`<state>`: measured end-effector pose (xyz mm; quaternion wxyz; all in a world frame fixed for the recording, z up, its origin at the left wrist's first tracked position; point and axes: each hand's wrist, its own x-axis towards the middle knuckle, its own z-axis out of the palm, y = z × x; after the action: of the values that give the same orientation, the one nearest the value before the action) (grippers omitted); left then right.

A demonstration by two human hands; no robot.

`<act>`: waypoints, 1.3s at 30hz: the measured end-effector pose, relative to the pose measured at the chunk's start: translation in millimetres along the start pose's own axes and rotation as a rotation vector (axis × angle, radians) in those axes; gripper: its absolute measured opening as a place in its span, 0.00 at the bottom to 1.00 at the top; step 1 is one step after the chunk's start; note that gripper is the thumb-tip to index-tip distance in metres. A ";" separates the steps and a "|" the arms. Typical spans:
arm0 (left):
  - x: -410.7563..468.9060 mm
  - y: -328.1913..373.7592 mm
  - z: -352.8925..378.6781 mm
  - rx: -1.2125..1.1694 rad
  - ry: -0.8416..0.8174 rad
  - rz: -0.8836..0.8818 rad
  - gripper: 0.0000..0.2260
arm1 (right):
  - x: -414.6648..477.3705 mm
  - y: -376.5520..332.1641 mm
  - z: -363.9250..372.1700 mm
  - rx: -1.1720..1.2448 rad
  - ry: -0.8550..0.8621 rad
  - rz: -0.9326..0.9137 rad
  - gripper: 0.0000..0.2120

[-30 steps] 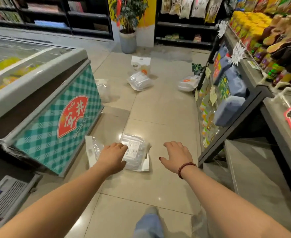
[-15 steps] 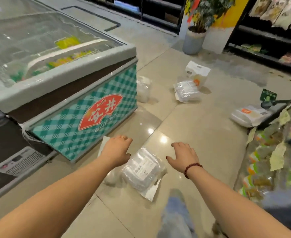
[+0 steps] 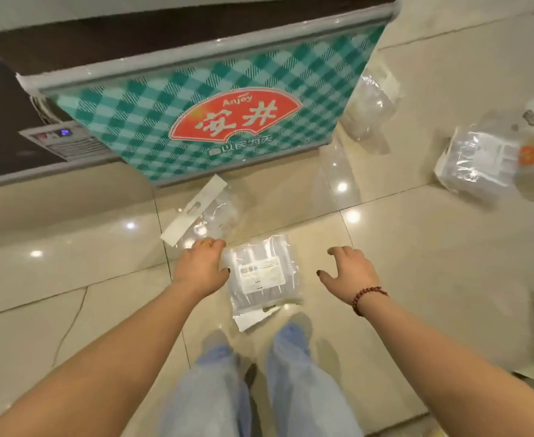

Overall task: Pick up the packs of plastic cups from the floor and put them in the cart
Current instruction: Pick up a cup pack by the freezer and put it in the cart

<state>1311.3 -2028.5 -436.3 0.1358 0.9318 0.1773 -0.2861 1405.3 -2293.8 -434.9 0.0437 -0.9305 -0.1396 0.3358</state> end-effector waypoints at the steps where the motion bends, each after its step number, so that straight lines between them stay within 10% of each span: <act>1: 9.6 -0.2 15.9 -0.007 -0.030 -0.031 0.24 | 15.6 7.0 9.3 -0.004 -0.018 -0.005 0.27; 26: 228.3 -102.5 389.0 -1.006 -0.241 -0.601 0.46 | 317.3 51.9 351.4 0.765 -0.164 0.345 0.45; 34: 240.9 -95.0 428.3 -1.260 -0.145 -0.603 0.55 | 326.1 56.5 381.7 0.894 -0.018 0.330 0.25; 39: 233.7 -90.4 423.1 -1.381 -0.093 -0.574 0.33 | 325.8 53.8 379.0 0.994 -0.037 0.296 0.22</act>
<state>1250.0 -2038.0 -924.2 0.6173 0.5385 0.5468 -0.1731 1415.9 -2255.8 -936.0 0.4300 -0.8009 0.1694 0.3807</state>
